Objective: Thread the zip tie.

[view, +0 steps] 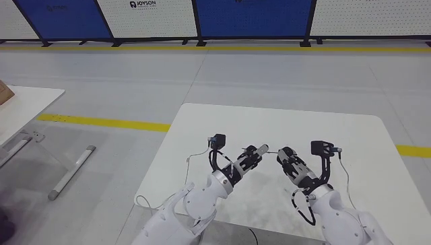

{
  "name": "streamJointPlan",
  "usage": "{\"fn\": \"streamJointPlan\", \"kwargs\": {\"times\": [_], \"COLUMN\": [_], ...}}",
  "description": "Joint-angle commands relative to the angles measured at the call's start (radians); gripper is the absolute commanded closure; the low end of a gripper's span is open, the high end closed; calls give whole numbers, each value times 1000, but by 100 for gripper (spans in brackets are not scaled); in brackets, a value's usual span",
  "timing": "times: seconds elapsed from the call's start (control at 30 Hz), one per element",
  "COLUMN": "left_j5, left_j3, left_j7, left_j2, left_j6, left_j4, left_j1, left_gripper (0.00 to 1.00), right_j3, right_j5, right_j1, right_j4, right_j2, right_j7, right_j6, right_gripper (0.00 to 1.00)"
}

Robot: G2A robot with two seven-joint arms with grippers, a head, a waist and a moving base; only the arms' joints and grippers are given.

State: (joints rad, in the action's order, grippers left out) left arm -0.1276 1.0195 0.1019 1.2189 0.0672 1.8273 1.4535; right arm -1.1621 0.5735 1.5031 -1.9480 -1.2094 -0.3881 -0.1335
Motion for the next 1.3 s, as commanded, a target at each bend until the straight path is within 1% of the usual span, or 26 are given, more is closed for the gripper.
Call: {"fn": "streamJointPlan", "kwargs": {"times": [0.0, 0.07, 0.13, 0.17, 0.2, 0.23, 0.27, 0.3, 0.5, 0.63, 0.77, 0.87, 1.13, 1.2, 1.23, 1.27], "left_j5": [-4, -7, -2, 0, 0, 0, -1, -1, -8, -9, -14, -21, -33, -28, -27, -26], "left_j3": [-3, -6, -9, -10, -11, -12, -13, -14, -11, -9, -8, -3, 4, 9, 10, 11], "left_j7": [4, 7, 6, 6, 7, 7, 8, 10, 19, 24, 40, 49, 64, 51, 47, 43], "left_j2": [1, 1, 3, 3, 4, 5, 5, 5, 5, 5, 3, 1, -3, -2, -2, -2], "left_j6": [1, 2, 5, 6, 6, 7, 7, 7, 6, -3, -29, -39, -49, -44, -40, -38], "left_j4": [-2, -5, -10, -12, -15, -17, -18, -19, -20, -15, -6, 2, 8, 10, 11, 11], "left_j1": [-2, -4, -7, -9, -11, -13, -15, -16, -21, -19, -11, -2, 10, 12, 12, 11], "left_gripper": [62, 65, 62, 64, 71, 73, 85, 100, 100, 100, 100, 100, 100, 100, 100, 100], "right_j3": [3, 4, 6, 6, 7, 7, 7, 8, 8, 10, 17, 19, 8, 7, 6, 6], "right_j5": [2, 3, 4, 5, 6, 8, 12, 15, 17, 20, 25, 23, -1, -5, -8, -12], "right_j1": [-1, -1, -2, -2, -2, -1, 0, 1, 8, 7, 2, 1, 3, 2, 2, 2], "right_j4": [-2, -2, -2, -2, -2, -3, -4, -6, -18, -18, -17, -17, -20, -19, -18, -18], "right_j2": [-1, -2, -2, -3, -3, -3, -3, -4, -5, -6, -7, -8, -9, -10, -10, -10], "right_j7": [1, 3, 5, 6, 8, 10, 14, 16, 17, 10, 2, 0, -5, -11, -13, -14], "right_j6": [-1, 0, 2, 2, 1, 0, -3, -5, -4, -4, -7, -5, -3, -6, -8, -9], "right_gripper": [100, 100, 100, 100, 100, 100, 100, 100, 100, 100, 100, 100, 100, 100, 88, 80]}}
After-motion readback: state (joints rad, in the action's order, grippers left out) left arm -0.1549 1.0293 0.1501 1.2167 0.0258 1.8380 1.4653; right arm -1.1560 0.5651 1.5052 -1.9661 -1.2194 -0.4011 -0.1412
